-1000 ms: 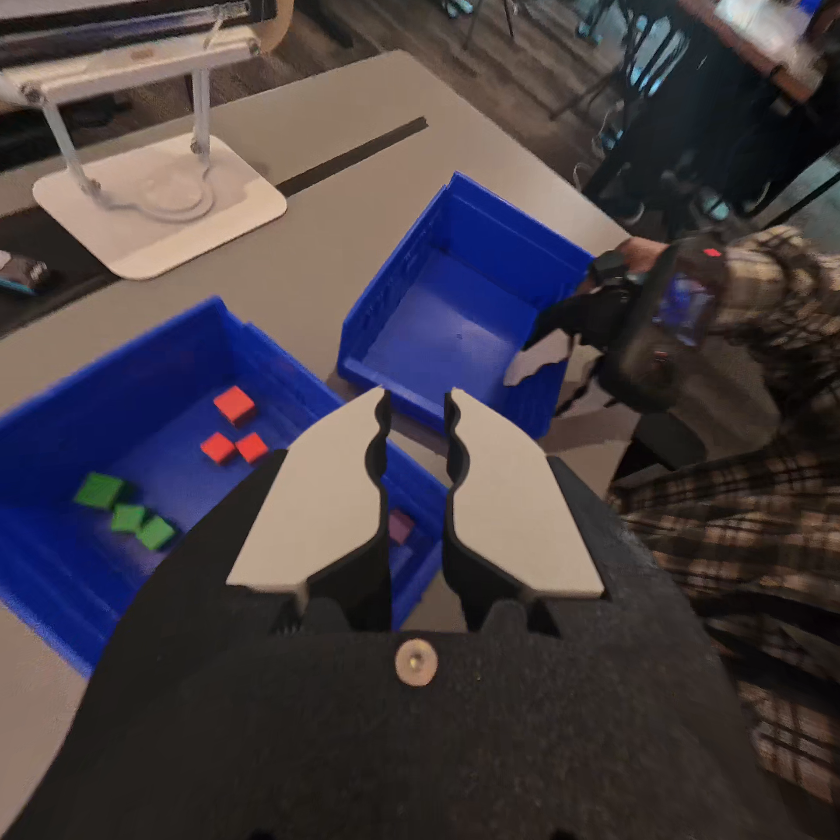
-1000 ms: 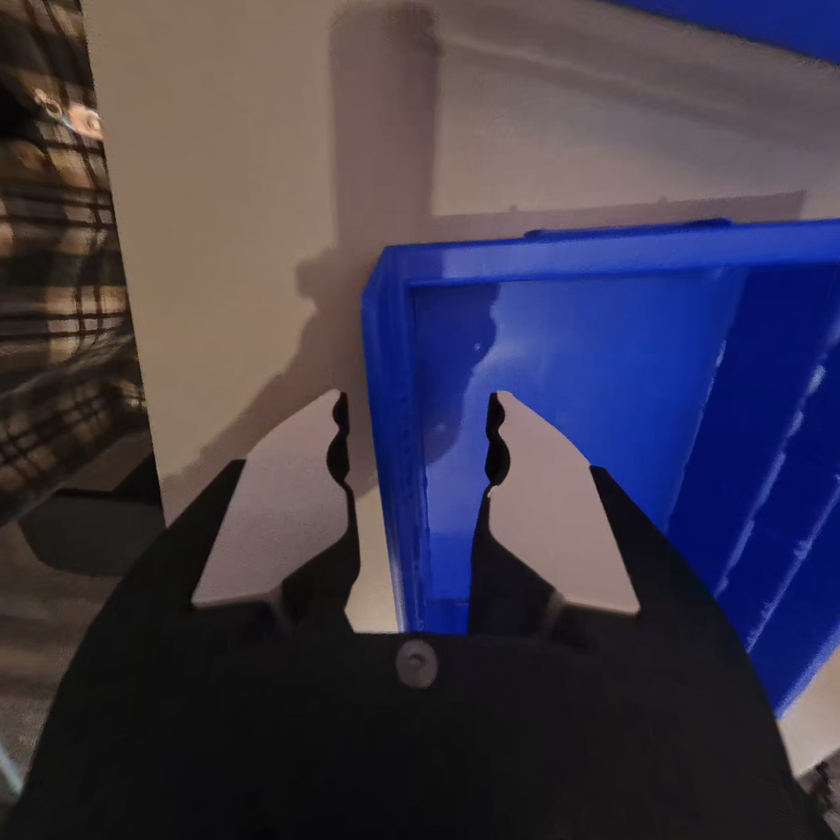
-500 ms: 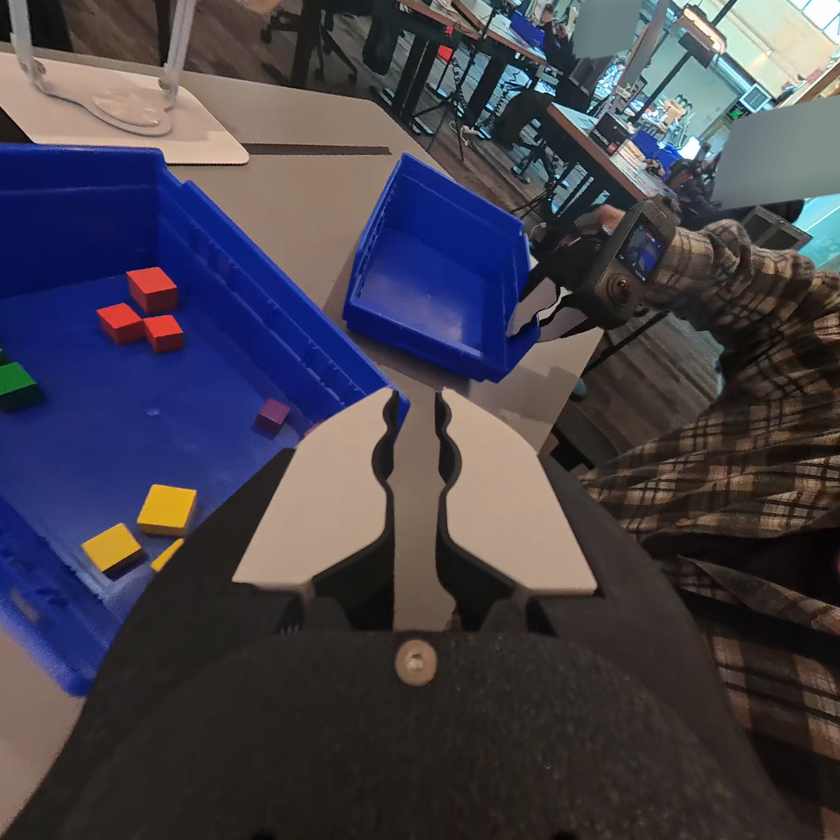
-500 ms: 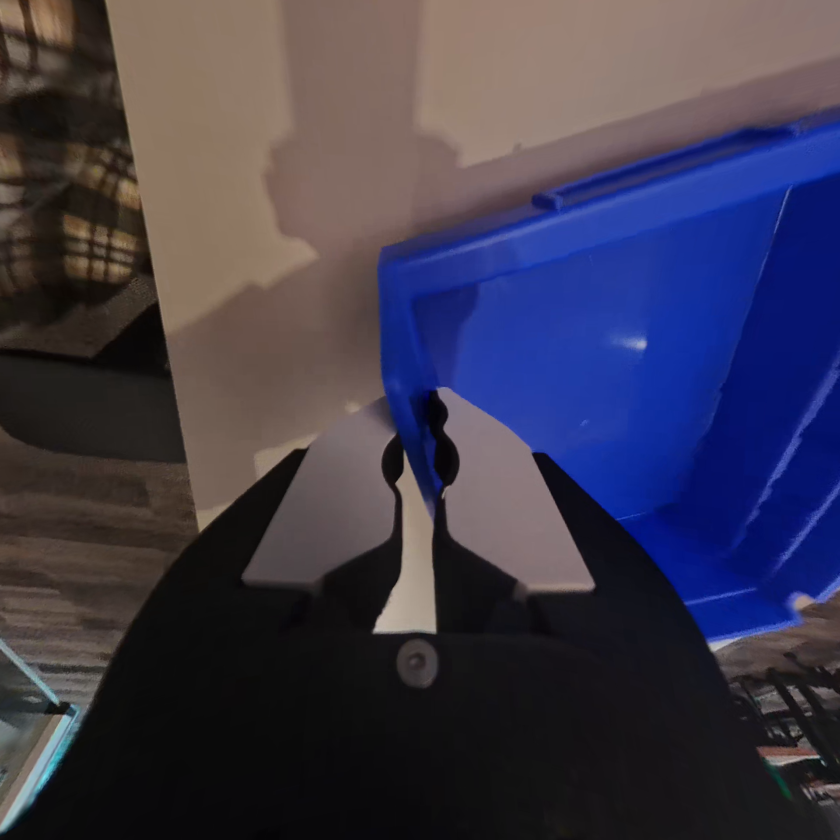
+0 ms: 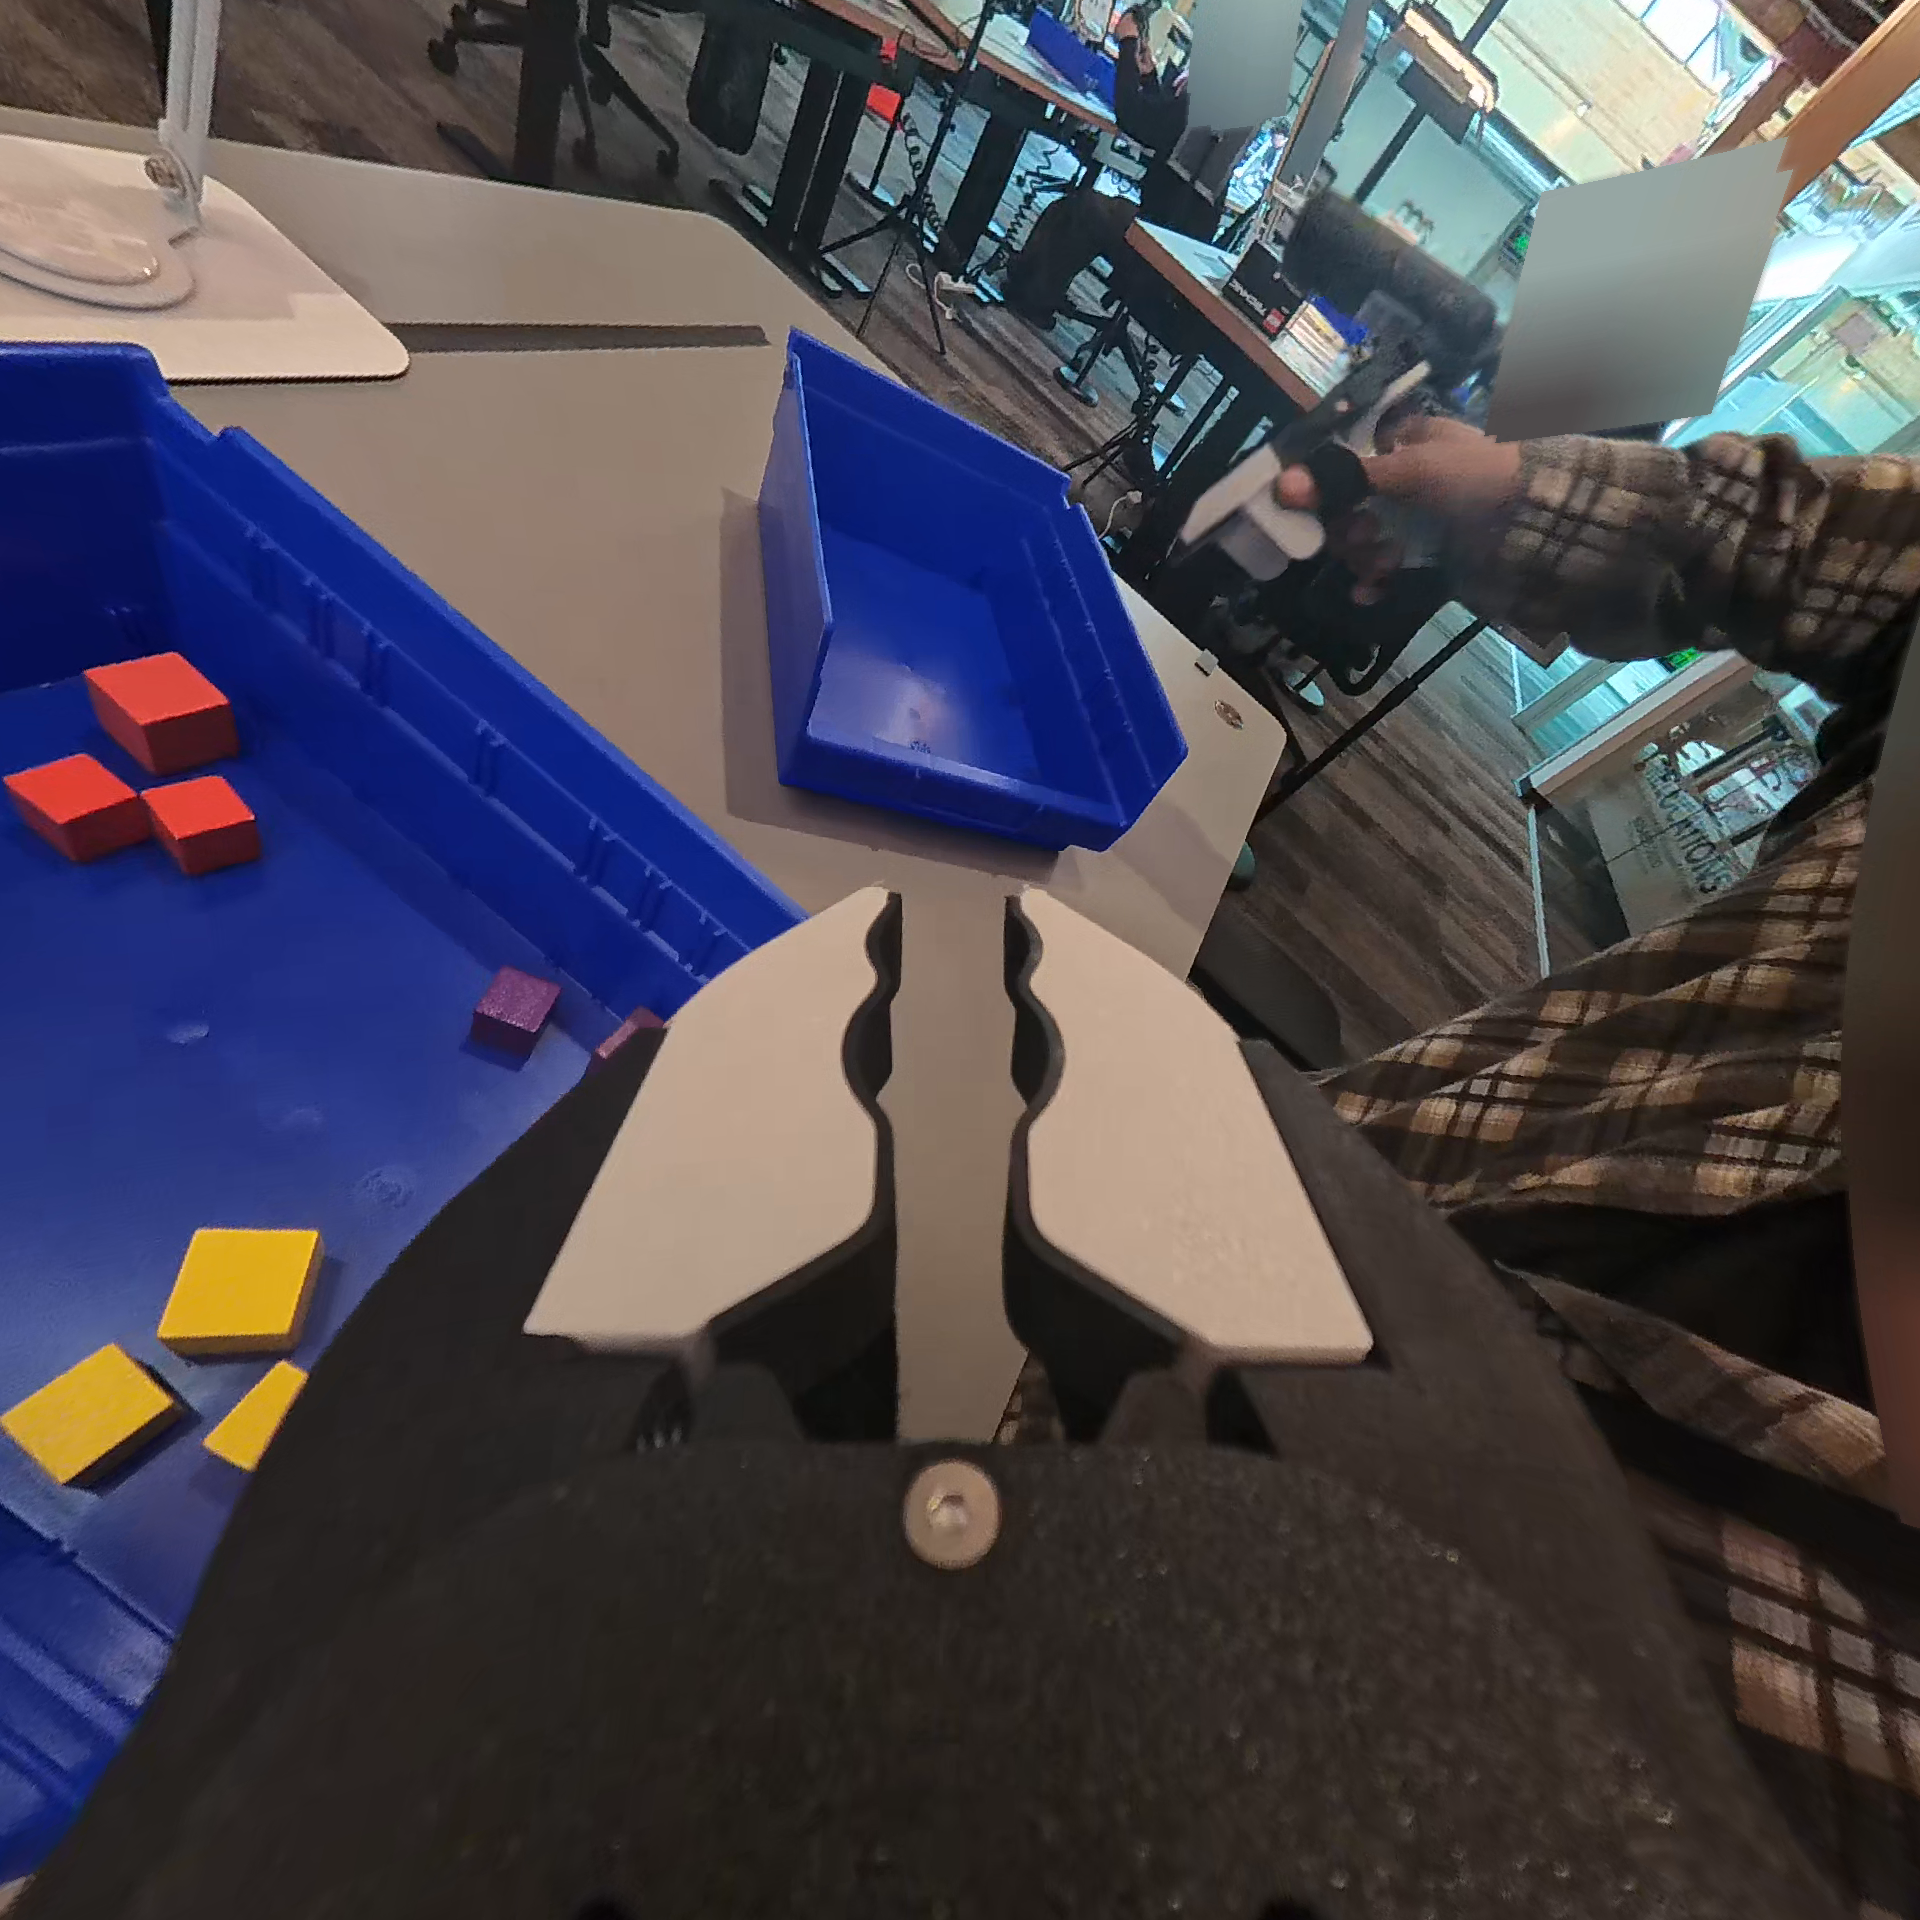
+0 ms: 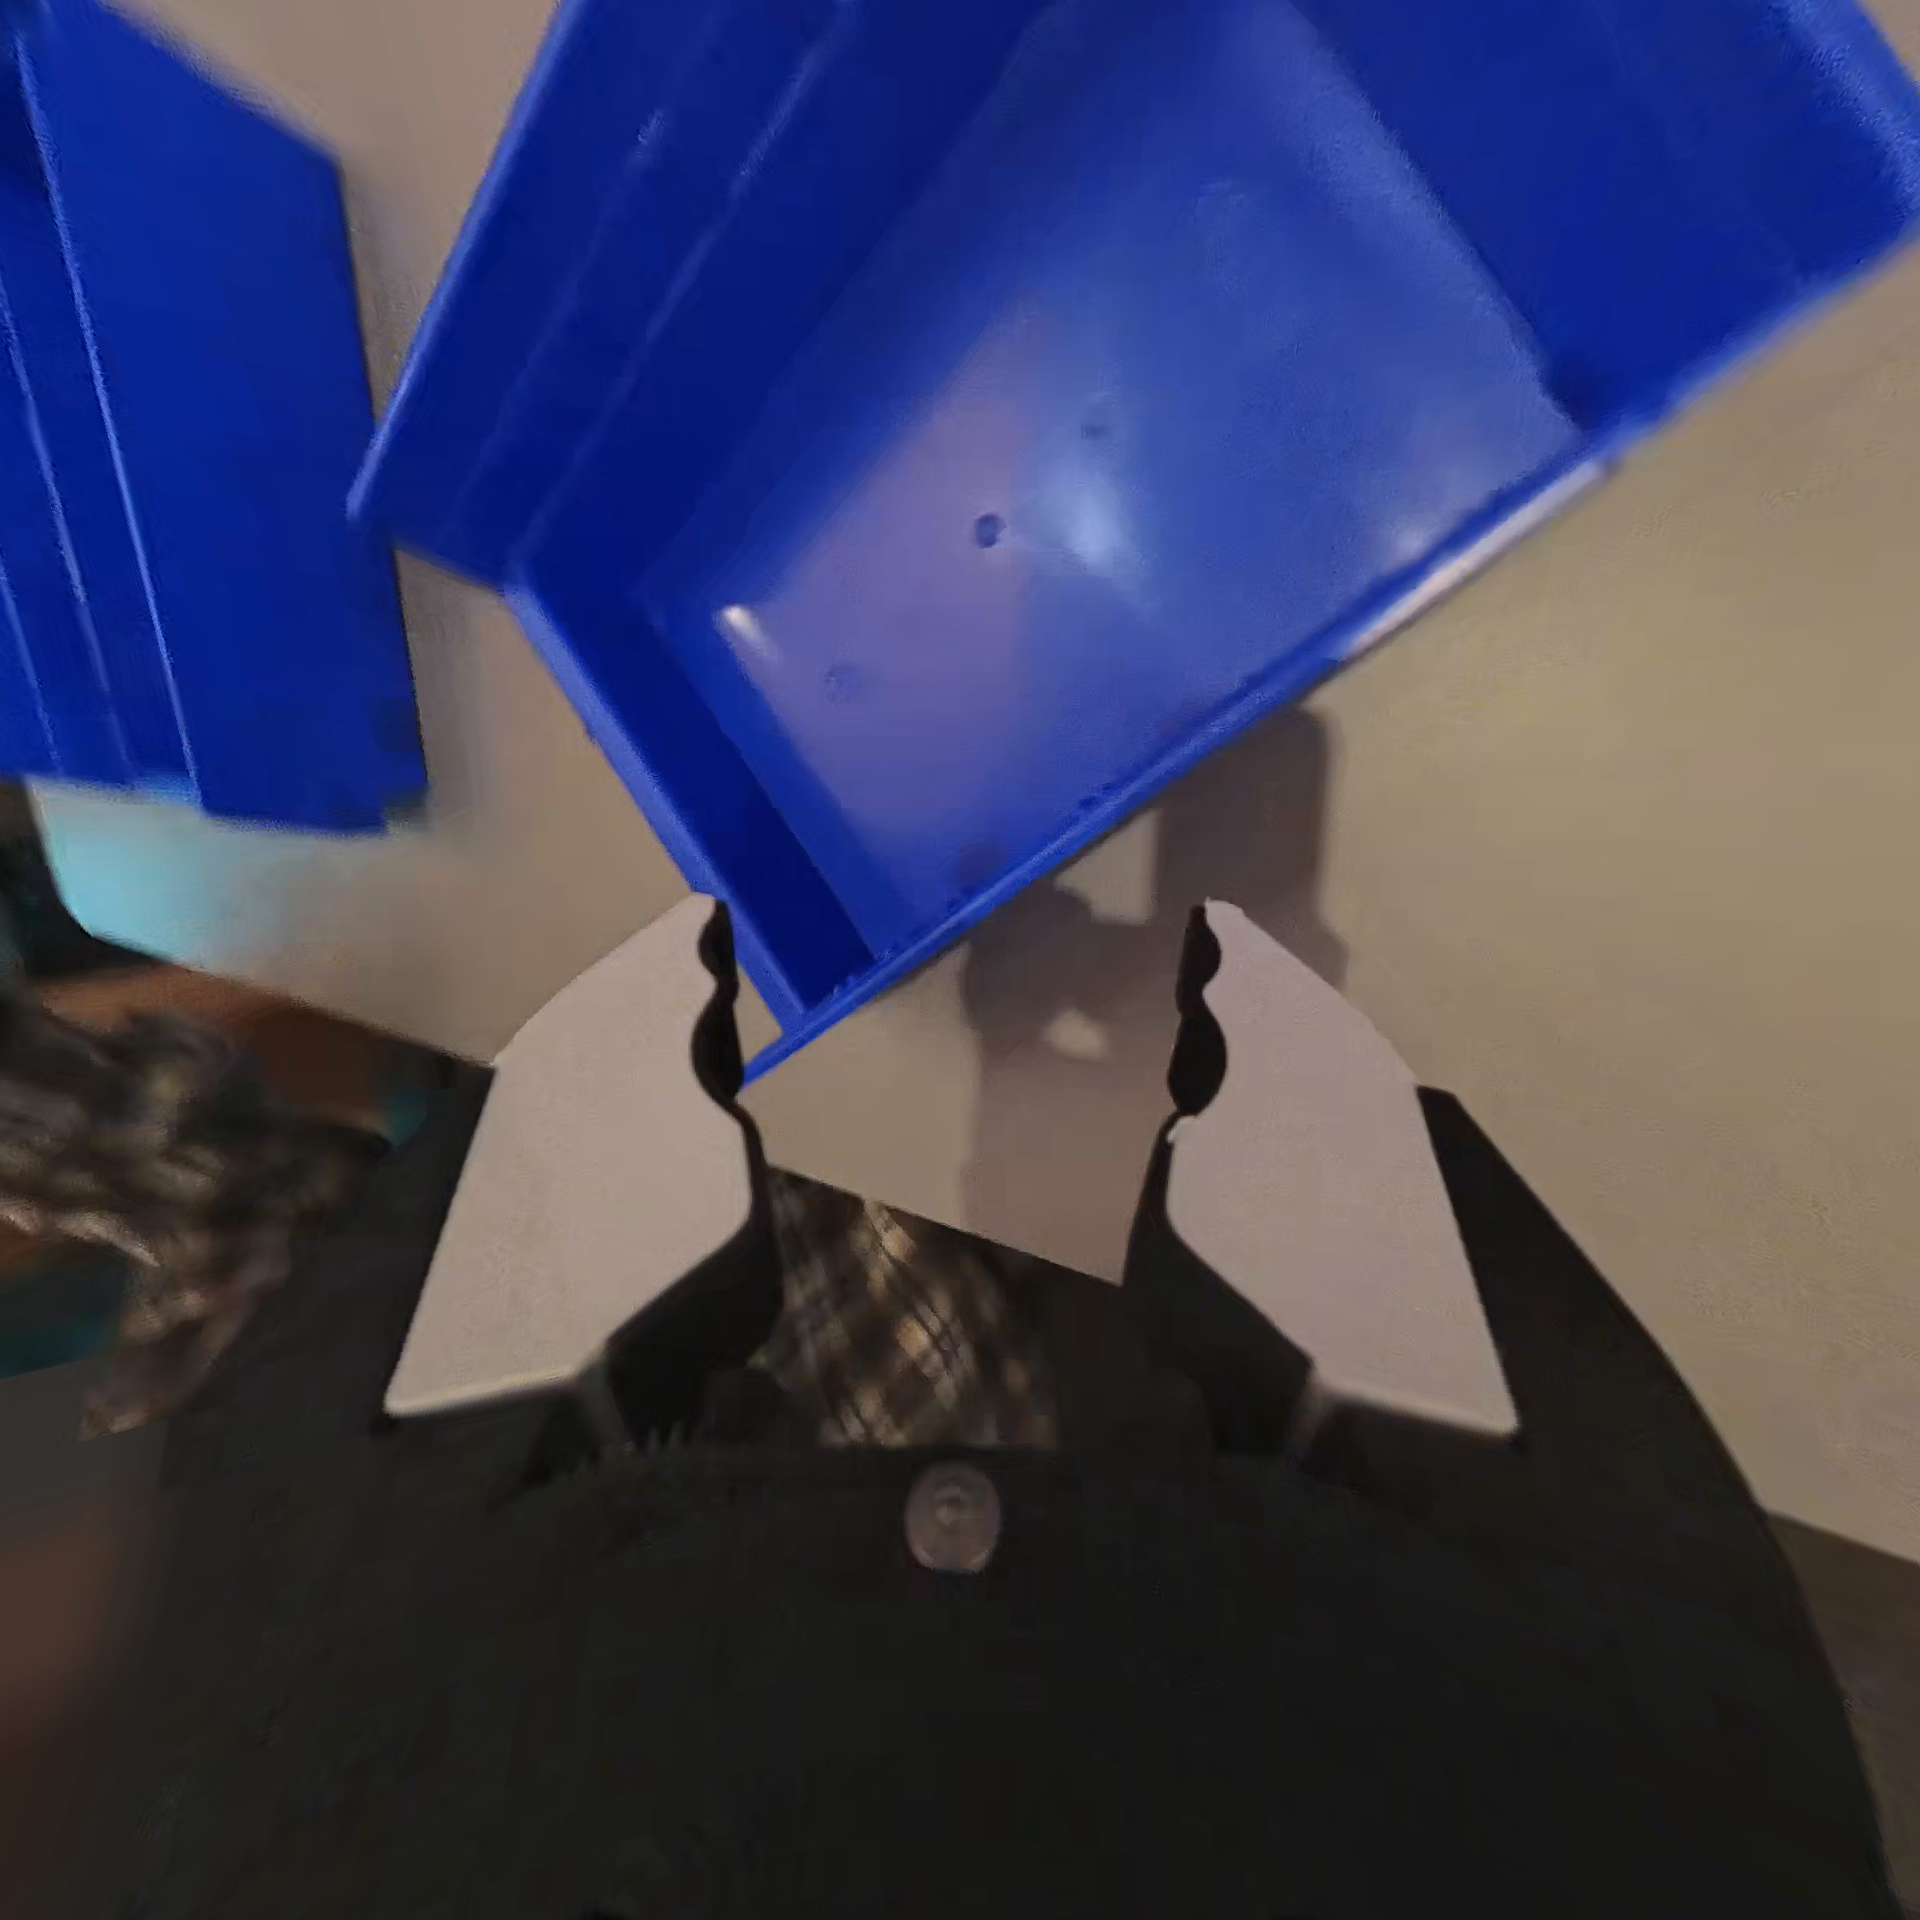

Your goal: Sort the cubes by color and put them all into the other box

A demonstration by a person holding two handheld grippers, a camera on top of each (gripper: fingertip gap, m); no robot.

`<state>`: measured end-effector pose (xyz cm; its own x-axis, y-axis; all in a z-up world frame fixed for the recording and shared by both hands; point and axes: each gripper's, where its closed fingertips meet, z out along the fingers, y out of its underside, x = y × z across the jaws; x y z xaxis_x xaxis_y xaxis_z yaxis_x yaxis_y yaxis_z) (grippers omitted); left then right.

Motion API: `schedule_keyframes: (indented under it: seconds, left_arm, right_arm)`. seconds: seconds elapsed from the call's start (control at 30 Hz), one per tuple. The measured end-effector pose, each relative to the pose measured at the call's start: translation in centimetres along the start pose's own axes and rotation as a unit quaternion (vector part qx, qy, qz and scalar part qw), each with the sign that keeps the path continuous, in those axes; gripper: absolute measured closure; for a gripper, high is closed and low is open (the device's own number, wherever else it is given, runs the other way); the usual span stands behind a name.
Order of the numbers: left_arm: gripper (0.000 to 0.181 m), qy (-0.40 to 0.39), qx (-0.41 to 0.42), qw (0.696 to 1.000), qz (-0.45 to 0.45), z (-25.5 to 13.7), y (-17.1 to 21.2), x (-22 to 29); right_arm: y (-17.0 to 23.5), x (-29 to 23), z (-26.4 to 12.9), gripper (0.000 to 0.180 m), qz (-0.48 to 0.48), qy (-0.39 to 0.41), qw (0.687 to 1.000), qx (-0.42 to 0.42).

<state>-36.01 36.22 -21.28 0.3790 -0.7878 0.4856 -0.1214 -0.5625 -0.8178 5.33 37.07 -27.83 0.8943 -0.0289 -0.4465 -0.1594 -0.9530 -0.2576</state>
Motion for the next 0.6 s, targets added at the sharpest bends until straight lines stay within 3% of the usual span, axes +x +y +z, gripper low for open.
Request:
schedule_keyframes:
  seconds: [0.27, 0.33, 0.4, 0.6]
  left_arm:
    - [0.162, 0.0, 0.007, 1.0, -0.004, -0.8, 0.0, -0.8]
    - [0.162, 0.003, 0.003, 1.0, -0.003, -0.7, 0.0, -0.8]
    - [0.162, 0.001, 0.0, 1.0, -0.001, -0.6, 0.1, -0.8]
    - [0.162, -0.01, 0.001, 1.0, -0.012, -1.0, 0.3, -1.9]
  right_arm:
    - [2.0, 1.6, 5.1, 0.106, 0.064, 0.004, 0.998, -0.014]
    - [2.1, 1.3, 6.1, 0.125, 0.06, 0.0, 0.998, -0.028]
    - [2.1, 1.4, 6.7, 0.157, 0.05, 0.001, 0.998, -0.044]
    - [0.0, 4.9, 5.9, 0.166, 0.044, 0.051, 0.996, -0.058]
